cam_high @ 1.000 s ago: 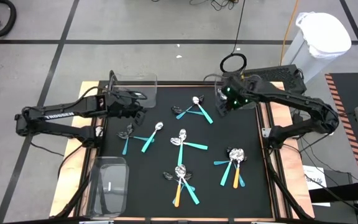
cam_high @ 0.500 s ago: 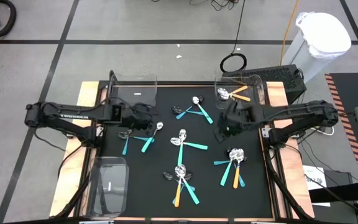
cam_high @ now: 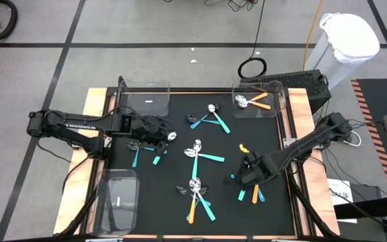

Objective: Sort silverware by color (type)
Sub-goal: Put the yellow spoon into the top right transparent bin

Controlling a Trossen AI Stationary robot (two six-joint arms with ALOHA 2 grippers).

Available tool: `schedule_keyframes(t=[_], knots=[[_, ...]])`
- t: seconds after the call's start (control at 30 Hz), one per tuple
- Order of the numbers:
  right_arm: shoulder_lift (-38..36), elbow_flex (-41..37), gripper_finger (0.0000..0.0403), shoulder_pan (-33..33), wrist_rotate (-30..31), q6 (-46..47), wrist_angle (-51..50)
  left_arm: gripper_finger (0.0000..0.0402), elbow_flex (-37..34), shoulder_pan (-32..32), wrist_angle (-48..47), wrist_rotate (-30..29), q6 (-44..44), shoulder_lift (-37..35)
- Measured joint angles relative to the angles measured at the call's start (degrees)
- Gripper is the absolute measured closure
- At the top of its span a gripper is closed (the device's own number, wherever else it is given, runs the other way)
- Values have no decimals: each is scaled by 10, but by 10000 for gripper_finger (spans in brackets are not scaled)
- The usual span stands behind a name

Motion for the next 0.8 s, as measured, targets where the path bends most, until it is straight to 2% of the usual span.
schedule_keyframes(t=[0.1, 0.2, 0.47, 0.8], knots=[[15, 0, 239, 1, -30, 2, -16, 260, 0, 6, 18, -10, 36, 0], [16, -20, 239, 5, -29, 28, 24, 260, 0, 16, 20, 4, 61, 0], [17, -122, 242, 14, -31, 70, 123, 260, 0, 18, 4, 17, 46, 0], [13, -206, 284, 14, -45, 50, 198, 260, 0, 6, -2, 47, 27, 0]])
